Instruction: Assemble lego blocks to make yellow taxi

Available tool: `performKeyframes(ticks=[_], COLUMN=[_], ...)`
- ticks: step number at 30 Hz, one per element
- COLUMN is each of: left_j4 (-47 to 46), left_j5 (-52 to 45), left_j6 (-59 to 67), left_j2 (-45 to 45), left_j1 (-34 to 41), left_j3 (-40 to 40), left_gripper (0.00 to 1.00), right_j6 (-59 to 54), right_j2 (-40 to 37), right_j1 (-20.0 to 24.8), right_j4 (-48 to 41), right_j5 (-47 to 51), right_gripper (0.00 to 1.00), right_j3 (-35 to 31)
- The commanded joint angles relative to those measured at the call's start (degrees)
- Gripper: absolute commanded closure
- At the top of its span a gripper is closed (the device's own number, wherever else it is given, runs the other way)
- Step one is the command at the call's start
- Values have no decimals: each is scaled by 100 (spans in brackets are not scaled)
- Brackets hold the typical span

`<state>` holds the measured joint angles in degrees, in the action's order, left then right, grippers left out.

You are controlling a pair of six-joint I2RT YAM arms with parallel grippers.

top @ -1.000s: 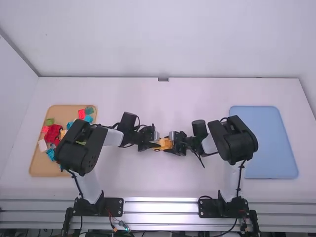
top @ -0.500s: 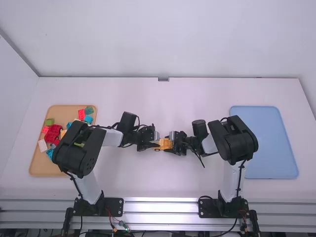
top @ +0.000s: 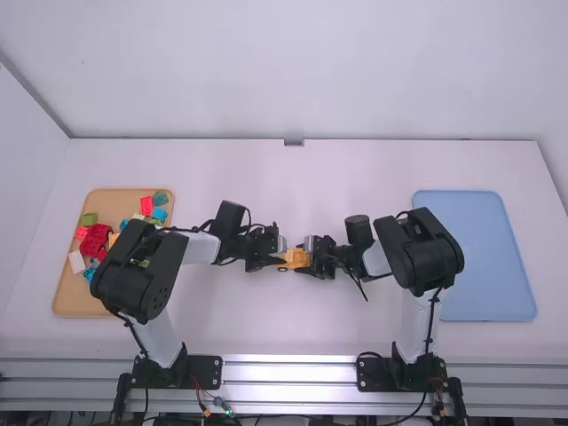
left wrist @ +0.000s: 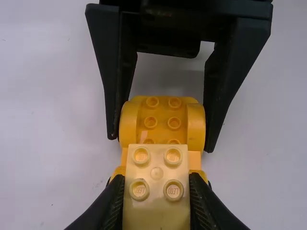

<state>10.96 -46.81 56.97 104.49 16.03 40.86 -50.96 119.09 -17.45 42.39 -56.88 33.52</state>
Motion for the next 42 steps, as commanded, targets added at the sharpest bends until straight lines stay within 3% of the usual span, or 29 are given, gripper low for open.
performKeyframes(ticks=[1, 3, 5, 6, 9, 15, 21, 22, 23, 24, 25, 26, 42], left_j4=[-2, -13, -9, -9, 4, -22, -503, -494, -498, -498, -496, -494, -264], left_j5=[833, 831, 833, 833, 826, 595, -55, -138, -297, -330, -374, -356, -424], left_j6=[-125, -122, -125, -125, -122, -122, -170, -212, -227, -229, -229, -229, -485], left_j2=[-15, -15, -15, -15, -15, -149, -678, -680, -680, -680, -680, -675, 96], left_j1=[-68, -66, -63, -63, -70, -72, -68, -68, -63, -63, -61, -63, -37], left_j3=[-31, -31, -31, -31, -31, 74, 225, 229, 229, 225, 197, 157, 229], left_gripper=[87, 82, 62, 62, 47, 39, 23, 24, 45, 49, 83, 98, 98], right_j6=[-33, -35, -35, -35, -33, -35, -33, -35, -33, -33, -35, -35, -35], right_j2=[92, 92, 92, 92, 92, 92, 92, 92, 92, 92, 92, 92, 92], right_j1=[15, 15, 15, 15, 13, 15, 15, 15, 15, 15, 15, 15, 15], right_j4=[-83, -81, -83, -83, -83, -81, -81, -81, -81, -81, -81, -81, -81], right_j5=[31, 26, 24, 24, 13, 13, 13, 13, 11, 11, 11, 13, 13], right_gripper=[55, 56, 55, 55, 55, 54, 54, 54, 54, 54, 54, 54, 54], right_j3=[-48, -48, -46, -46, -46, -46, -46, -46, -46, -46, -46, -46, -46])
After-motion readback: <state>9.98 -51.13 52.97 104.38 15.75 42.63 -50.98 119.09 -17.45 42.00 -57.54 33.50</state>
